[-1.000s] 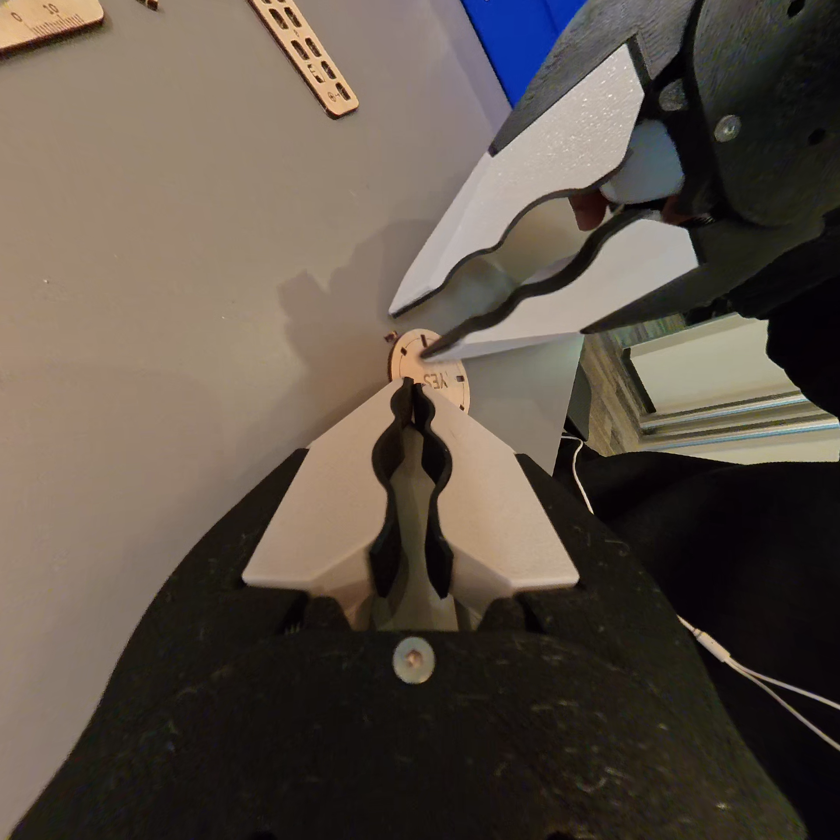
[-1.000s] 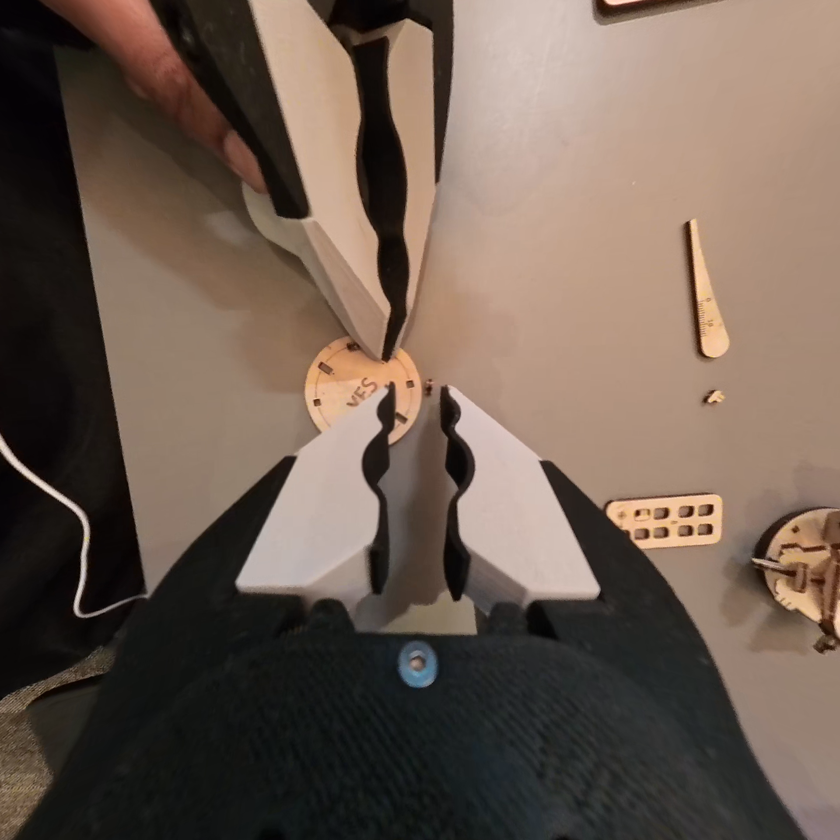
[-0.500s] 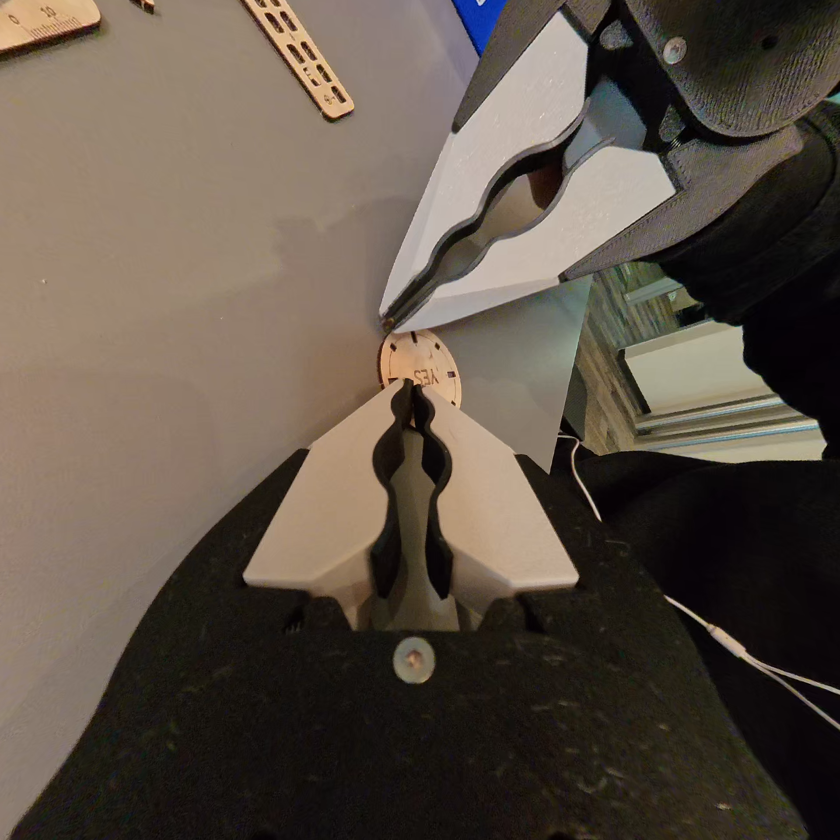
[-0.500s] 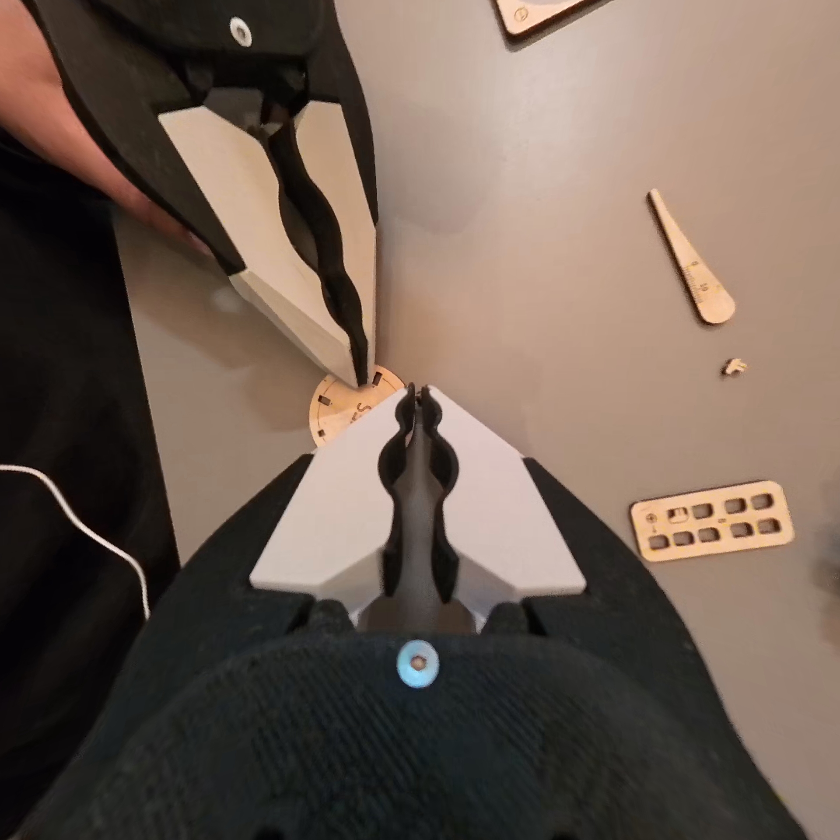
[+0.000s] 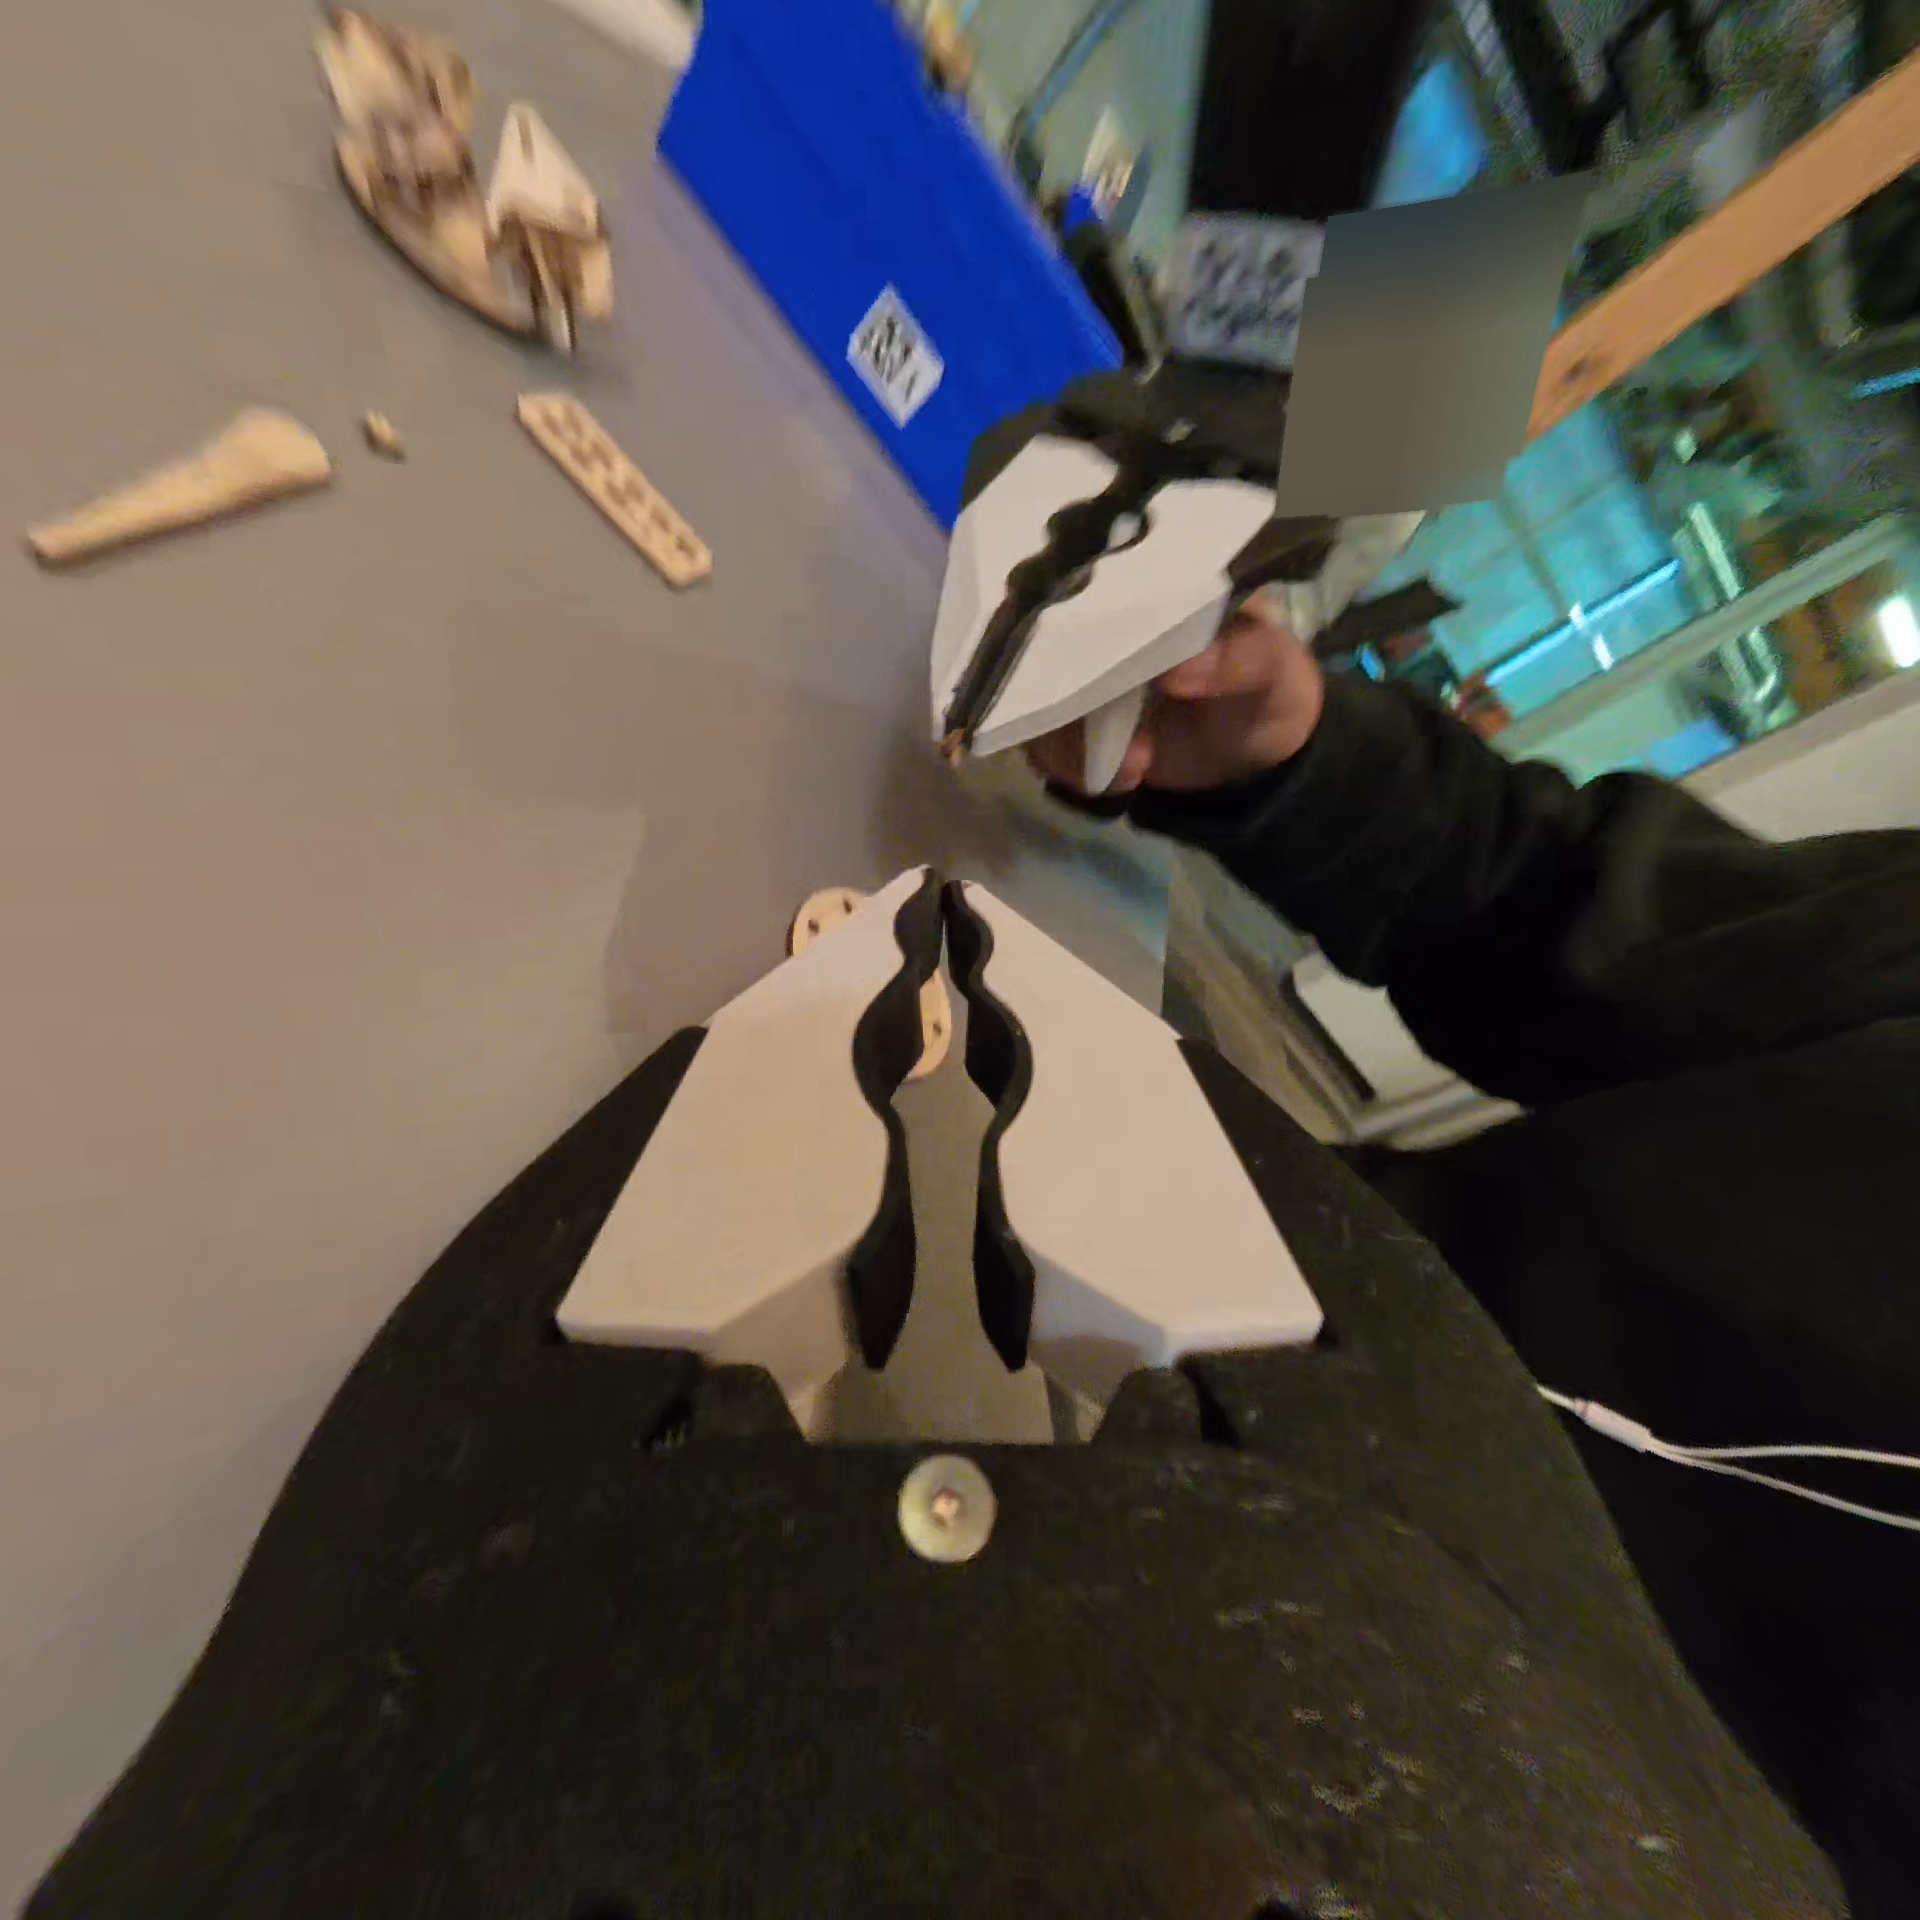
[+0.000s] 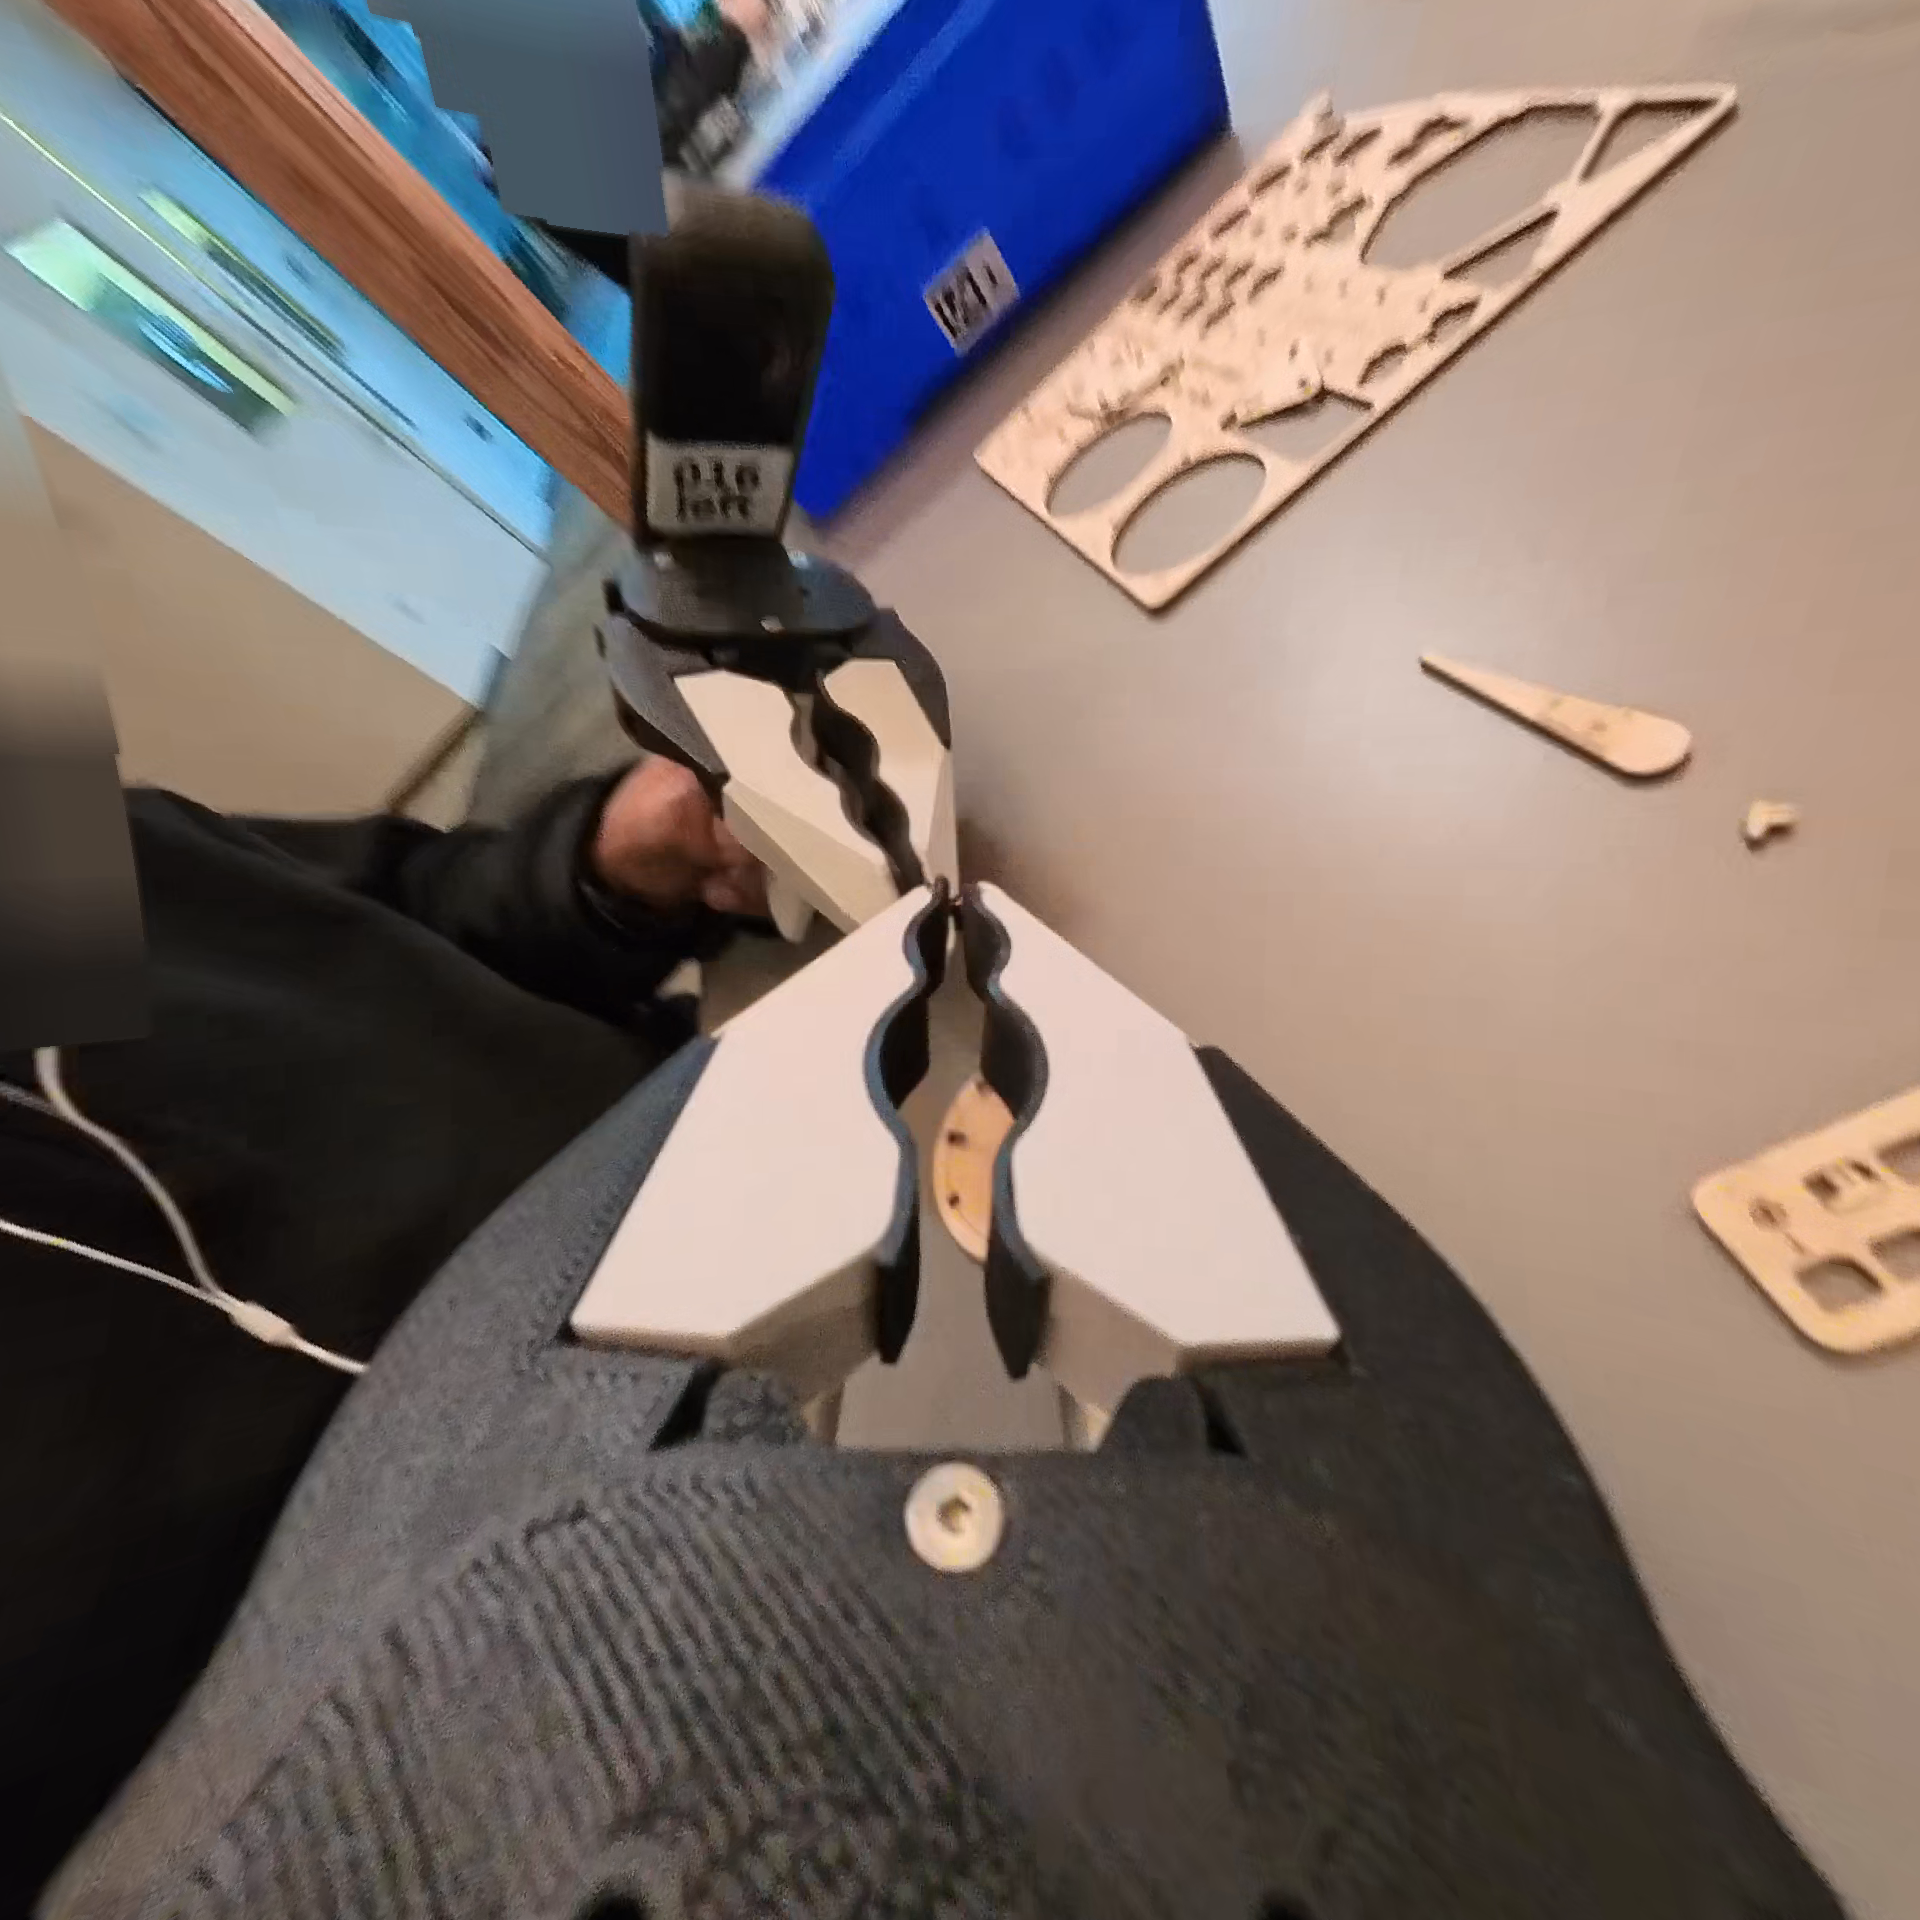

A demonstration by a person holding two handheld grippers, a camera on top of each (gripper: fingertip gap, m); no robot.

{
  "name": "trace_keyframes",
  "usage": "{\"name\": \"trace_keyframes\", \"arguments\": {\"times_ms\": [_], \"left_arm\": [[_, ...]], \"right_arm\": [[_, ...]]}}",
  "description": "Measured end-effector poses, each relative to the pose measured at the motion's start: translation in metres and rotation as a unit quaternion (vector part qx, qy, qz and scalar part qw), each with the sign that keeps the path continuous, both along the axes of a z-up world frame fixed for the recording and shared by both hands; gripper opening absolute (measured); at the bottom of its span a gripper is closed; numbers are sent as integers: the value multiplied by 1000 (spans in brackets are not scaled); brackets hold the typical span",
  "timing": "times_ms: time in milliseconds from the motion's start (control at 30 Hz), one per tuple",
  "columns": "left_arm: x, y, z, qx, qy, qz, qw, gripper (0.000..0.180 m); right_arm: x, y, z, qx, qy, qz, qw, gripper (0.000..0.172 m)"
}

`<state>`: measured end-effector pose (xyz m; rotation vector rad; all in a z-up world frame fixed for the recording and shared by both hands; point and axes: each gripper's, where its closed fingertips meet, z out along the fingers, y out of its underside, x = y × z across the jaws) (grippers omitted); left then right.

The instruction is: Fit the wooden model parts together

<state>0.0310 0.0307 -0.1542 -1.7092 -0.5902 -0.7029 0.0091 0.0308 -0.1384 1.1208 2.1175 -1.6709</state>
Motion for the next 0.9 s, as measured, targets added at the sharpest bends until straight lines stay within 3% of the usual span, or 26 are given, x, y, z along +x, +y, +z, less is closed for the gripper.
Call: {"name": "trace_keyframes", "arguments": {"times_ms": [67,300,500,900], "left_arm": [[-11,-5,12,32,32,31,999,0],[-36,-18,27,38,134,125,982,8],[-47,-33,42,64,171,175,967,0],[-51,-35,42,76,148,179,970,0]], "right_arm": [[-8,-3,8,-52,-6,0,999,0],[-25,-37,29,-174,-9,30,984,0],[-34,-49,38,-206,32,47,977,0],[-32,-43,28,-185,50,48,980,0]]}}
